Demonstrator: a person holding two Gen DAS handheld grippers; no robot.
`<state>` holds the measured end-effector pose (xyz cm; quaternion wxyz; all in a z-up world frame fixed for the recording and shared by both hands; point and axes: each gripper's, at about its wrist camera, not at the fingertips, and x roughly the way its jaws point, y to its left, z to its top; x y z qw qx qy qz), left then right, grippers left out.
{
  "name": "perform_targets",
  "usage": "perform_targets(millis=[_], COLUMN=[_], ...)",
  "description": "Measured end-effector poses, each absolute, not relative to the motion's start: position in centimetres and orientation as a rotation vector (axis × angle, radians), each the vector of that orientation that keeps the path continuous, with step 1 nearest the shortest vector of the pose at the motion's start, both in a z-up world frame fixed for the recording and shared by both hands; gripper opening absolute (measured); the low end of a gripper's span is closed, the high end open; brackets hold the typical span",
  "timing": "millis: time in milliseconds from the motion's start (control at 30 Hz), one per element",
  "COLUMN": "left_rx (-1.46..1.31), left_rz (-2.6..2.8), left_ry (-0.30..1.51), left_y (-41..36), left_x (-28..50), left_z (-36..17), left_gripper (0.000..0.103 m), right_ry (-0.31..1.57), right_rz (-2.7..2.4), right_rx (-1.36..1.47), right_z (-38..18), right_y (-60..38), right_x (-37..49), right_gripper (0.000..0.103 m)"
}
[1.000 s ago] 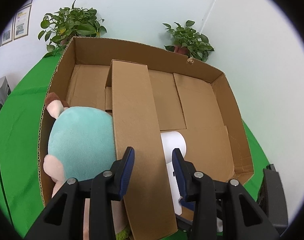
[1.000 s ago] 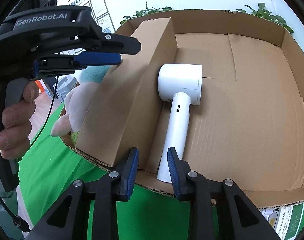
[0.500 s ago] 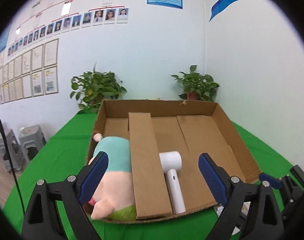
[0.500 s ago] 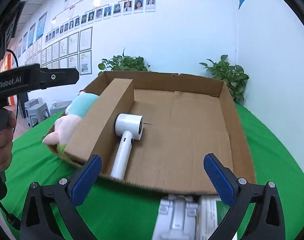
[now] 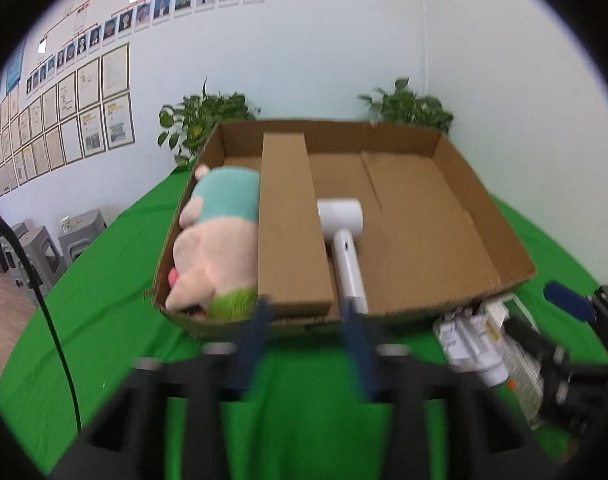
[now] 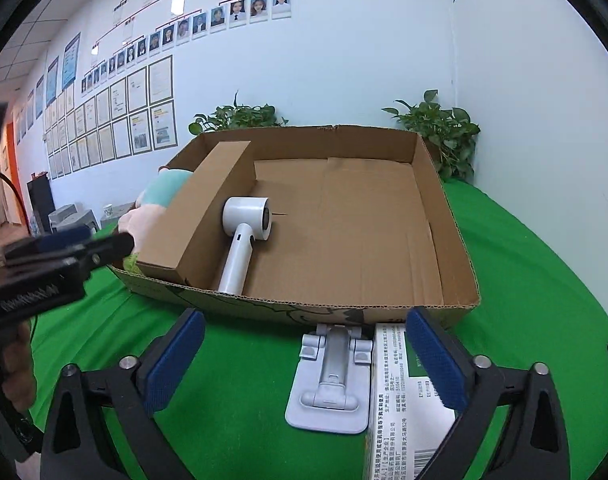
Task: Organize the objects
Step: 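Withdraw the open left gripper from the tray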
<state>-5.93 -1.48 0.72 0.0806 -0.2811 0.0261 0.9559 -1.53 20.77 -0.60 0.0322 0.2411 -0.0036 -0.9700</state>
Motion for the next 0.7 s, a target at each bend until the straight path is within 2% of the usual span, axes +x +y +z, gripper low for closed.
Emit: perform_targets(millis=[33, 67, 133, 167, 200, 233, 267, 300, 333, 367, 533, 700], left_rx=[-0.869, -0.87, -0.846, -0.834, -0.836, -0.839, -0.833, -0.813, -0.801, -0.814, -0.839, -0.848], left_rz=[2.854, 2.861, 2.883, 2.905, 2.921, 2.931, 2.939, 2.957, 2.97, 2.967, 2.943, 2.921], left_ry=[0.081, 0.089, 0.112, 0.103, 0.095, 0.086, 0.071, 0.048, 0.035, 0.051, 0.1, 0.096], left_y=[-1.4, -1.4, -1.3, -1.4, -1.5, -1.6, -1.8, -2.0, -2.1, -2.1, -1.5, -1.1], left_x=[-5.9, -5.7, -5.2, -5.0, -4.8, -4.7, -4.7, -4.6, -4.5, -4.6, -4.5, -4.4], left_z=[0.4, 0.3, 0.4, 0.6, 0.8, 0.9, 1.0, 1.1, 1.3, 1.3, 1.0, 0.8], left_gripper=[0.004, 0.004, 0.004, 0.01, 0.021, 0.057, 0.09, 0.092, 0.092, 0.092, 0.092, 0.092], right_ry=[0.004, 0.032, 0.046, 0.04, 0.039, 0.042, 0.048, 0.048, 0.03, 0.008, -0.038, -0.043], right_rz=[-2.991, -3.006, -3.003, -2.993, -2.988, -2.983, -2.98, -2.974, -2.961, -2.951, -2.926, -2.867], right_rx=[0.744, 0.755, 0.767, 0.773, 0.774, 0.77, 0.767, 0.759, 0.732, 0.702, 0.606, 0.635], right_z=[-0.6, -0.8, -0.9, -1.0, -1.0, -1.0, -0.9, -0.9, -0.9, -0.8, -0.5, -1.2], right_y=[20.7, 20.6, 20.5, 20.6, 20.5, 20.5, 20.4, 20.4, 20.4, 20.6, 21.1, 20.8], right_x=[-1.4, -1.3, -1.2, -1.2, -1.1, -0.9, -0.7, -0.5, -0.2, 0.1, 1.8, 1.9], right_gripper=[0.043, 0.016, 0.012, 0.012, 0.012, 0.015, 0.027, 0.039, 0.07, 0.089, 0.098, 0.1])
